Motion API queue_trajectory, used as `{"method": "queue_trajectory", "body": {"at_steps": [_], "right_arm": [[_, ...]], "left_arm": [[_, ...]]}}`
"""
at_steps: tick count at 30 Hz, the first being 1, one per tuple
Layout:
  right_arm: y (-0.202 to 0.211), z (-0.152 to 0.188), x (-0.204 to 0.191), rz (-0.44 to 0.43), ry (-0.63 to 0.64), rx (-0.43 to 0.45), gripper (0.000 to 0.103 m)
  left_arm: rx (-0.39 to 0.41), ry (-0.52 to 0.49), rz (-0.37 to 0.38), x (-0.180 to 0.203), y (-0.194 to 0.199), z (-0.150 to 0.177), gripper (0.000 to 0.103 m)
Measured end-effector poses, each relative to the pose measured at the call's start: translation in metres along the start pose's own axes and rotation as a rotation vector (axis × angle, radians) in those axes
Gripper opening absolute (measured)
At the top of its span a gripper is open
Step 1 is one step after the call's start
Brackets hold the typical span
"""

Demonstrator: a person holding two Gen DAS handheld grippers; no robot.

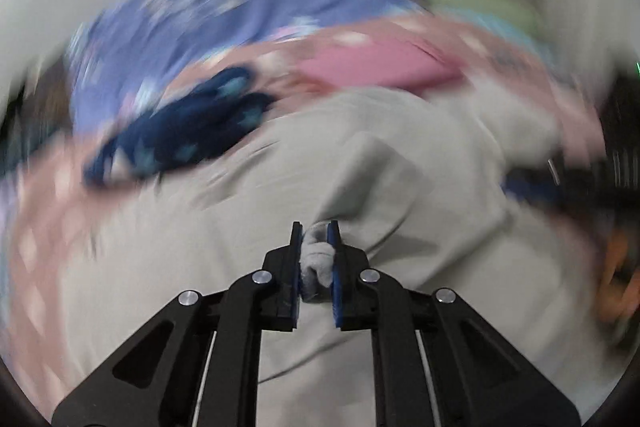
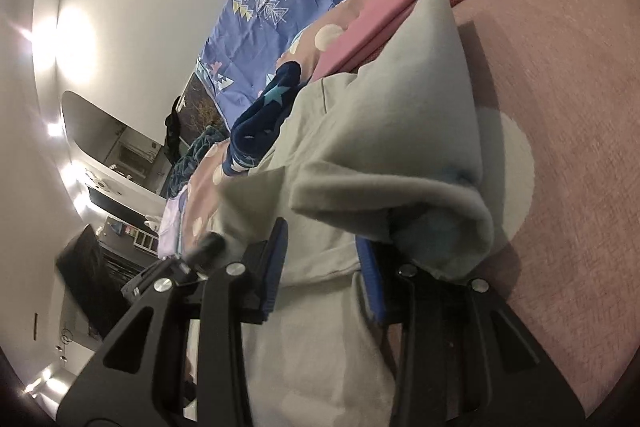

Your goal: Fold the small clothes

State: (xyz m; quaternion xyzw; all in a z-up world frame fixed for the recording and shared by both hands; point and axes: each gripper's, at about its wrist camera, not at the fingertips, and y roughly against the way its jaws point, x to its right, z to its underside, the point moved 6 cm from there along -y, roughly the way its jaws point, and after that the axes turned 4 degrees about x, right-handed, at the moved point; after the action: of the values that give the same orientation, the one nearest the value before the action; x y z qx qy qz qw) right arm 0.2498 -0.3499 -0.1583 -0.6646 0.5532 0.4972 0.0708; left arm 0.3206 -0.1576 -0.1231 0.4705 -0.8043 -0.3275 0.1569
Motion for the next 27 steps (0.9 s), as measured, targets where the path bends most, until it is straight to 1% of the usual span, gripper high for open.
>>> {"method": "queue_trajectory", "body": {"at_steps": [1,2,3,4,5,6,7,9,11,12,13,15,17,18,19,21,23,24,25,27], "right_arm": [[-0.001,0.001,-0.002,0.009,0.016,0.001,0.037],[-0.001,0.002,-0.004,0.022,0.036,0.004,0.037],[-0.002,0.003,-0.005,0.026,0.047,0.005,0.040],[-0.002,0.004,-0.007,0.034,0.066,0.007,0.041],[-0.003,0.005,-0.009,0.045,0.085,0.009,0.041],[-0.003,0.005,-0.010,0.050,0.095,0.010,0.042],[-0.003,0.006,-0.012,0.057,0.110,0.012,0.043],[-0.004,0.008,-0.014,0.069,0.132,0.014,0.044],[-0.005,0.009,-0.015,0.079,0.146,0.016,0.044],[-0.006,0.009,-0.016,0.083,0.155,0.017,0.045],[-0.006,0.010,-0.016,0.084,0.162,0.019,0.045],[-0.005,0.010,-0.020,0.076,0.181,0.026,0.047],[-0.001,0.011,-0.027,0.034,0.198,0.035,0.047],[0.001,0.011,-0.032,0.006,0.213,0.035,0.043],[0.002,0.012,-0.037,-0.020,0.232,0.031,0.037],[0.001,0.018,-0.049,-0.060,0.287,0.004,0.032],[-0.008,0.031,-0.061,-0.076,0.365,-0.048,0.031],[-0.014,0.039,-0.066,-0.055,0.417,-0.075,0.031],[-0.019,0.043,-0.066,-0.020,0.445,-0.087,0.031],[-0.031,0.046,-0.059,0.095,0.463,-0.107,0.031]], "left_arm": [[-0.011,0.120,0.014,-0.025,-0.003,0.004,0.014],[-0.022,0.169,0.010,-0.036,-0.005,0.008,0.017],[-0.042,0.218,0.003,-0.047,-0.009,0.014,0.026],[-0.057,0.263,0.032,-0.053,-0.012,0.021,0.034],[-0.065,0.308,0.086,-0.055,-0.015,0.026,0.054],[-0.075,0.332,0.124,-0.053,-0.017,0.032,0.067],[-0.091,0.341,0.142,-0.050,-0.021,0.036,0.067],[-0.106,0.315,0.117,-0.046,-0.029,0.040,0.068],[-0.094,0.277,0.098,-0.038,-0.033,0.036,0.068],[-0.093,0.271,0.096,-0.037,-0.035,0.034,0.067],[-0.091,0.254,0.092,-0.034,-0.037,0.031,0.061],[-0.094,0.210,0.073,-0.031,-0.039,0.024,0.010],[-0.085,0.216,0.088,-0.030,-0.037,0.016,0.006],[-0.056,0.220,0.100,-0.030,-0.030,0.009,0.006],[-0.034,0.216,0.094,-0.031,-0.025,0.002,0.006],[0.024,0.218,0.082,-0.036,-0.007,-0.017,0.005],[0.088,0.221,0.073,-0.045,0.015,-0.036,0.005],[0.113,0.221,0.067,-0.048,0.024,-0.045,0.005],[0.154,0.221,0.049,-0.057,0.041,-0.056,0.005],[0.204,0.214,0.016,-0.070,0.064,-0.067,0.005]]}}
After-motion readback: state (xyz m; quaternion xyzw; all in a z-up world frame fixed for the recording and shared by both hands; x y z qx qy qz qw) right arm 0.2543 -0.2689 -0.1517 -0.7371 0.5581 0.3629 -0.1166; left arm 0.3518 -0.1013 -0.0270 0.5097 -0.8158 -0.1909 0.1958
